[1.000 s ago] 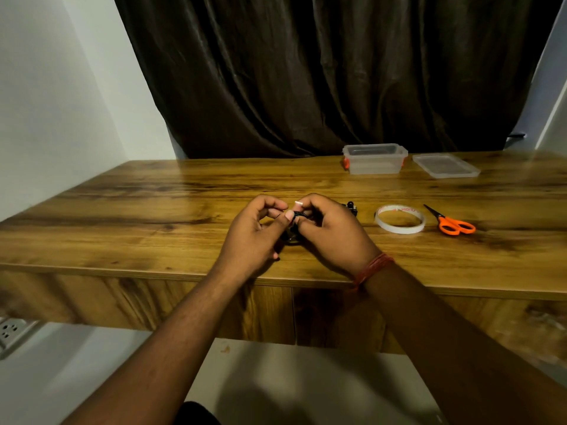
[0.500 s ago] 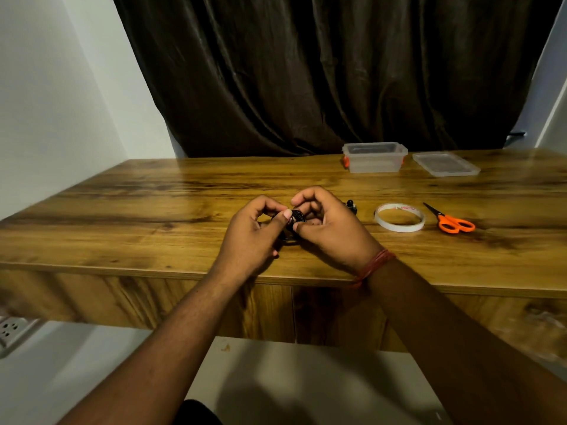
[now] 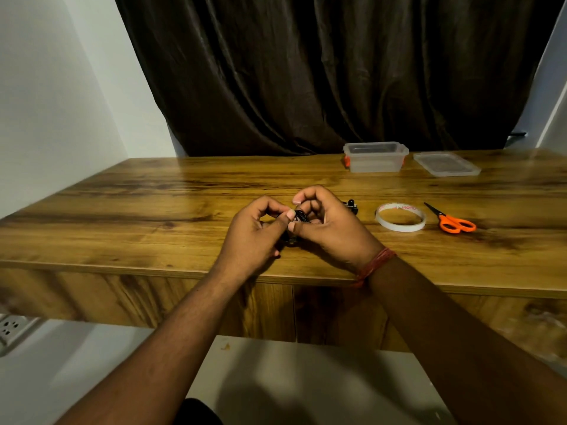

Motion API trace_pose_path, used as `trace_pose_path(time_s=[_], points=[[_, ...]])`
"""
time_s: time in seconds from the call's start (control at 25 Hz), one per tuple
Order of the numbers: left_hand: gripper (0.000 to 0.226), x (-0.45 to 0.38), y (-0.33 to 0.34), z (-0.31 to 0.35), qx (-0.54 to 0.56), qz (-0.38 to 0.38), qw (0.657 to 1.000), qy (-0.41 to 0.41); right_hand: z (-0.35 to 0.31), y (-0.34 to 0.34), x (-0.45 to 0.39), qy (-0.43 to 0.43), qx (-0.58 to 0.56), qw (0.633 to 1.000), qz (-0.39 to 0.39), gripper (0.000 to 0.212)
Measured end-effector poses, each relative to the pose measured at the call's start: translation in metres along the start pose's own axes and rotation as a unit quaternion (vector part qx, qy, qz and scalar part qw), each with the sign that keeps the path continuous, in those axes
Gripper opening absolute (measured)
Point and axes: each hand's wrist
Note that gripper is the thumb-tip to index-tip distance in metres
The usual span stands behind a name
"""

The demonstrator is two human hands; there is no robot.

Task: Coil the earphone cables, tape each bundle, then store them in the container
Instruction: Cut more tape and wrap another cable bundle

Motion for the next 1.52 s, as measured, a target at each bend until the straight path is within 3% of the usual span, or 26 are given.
trace_pose_path(time_s=[0.6, 0.96, 1.52], points=[[0.002, 0.0007, 0.0003, 0.0021, 0.042, -0.015, 0.999, -0.020, 0.0082, -0.0019, -0.0044, 0.029, 0.004, 0.999, 0.017, 0.028], [0.017, -0.0024, -0.0005, 0.0021, 0.050, -0.056, 0.996, -0.046, 0.0065, -0.0043, -0.0039, 0.028, -0.045, 0.998, 0.040, 0.030], [0.019, 0.0017, -0.0035, 0.0016, 0.062, -0.085, 0.994, 0.016, 0.0014, -0.0035, -0.0045, 0.034, -0.123, 0.990, 0.054, 0.032]])
Point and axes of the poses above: each hand's wrist, its own x-axis away from the middle knuckle, its own y-axis out of the palm, z = x × y
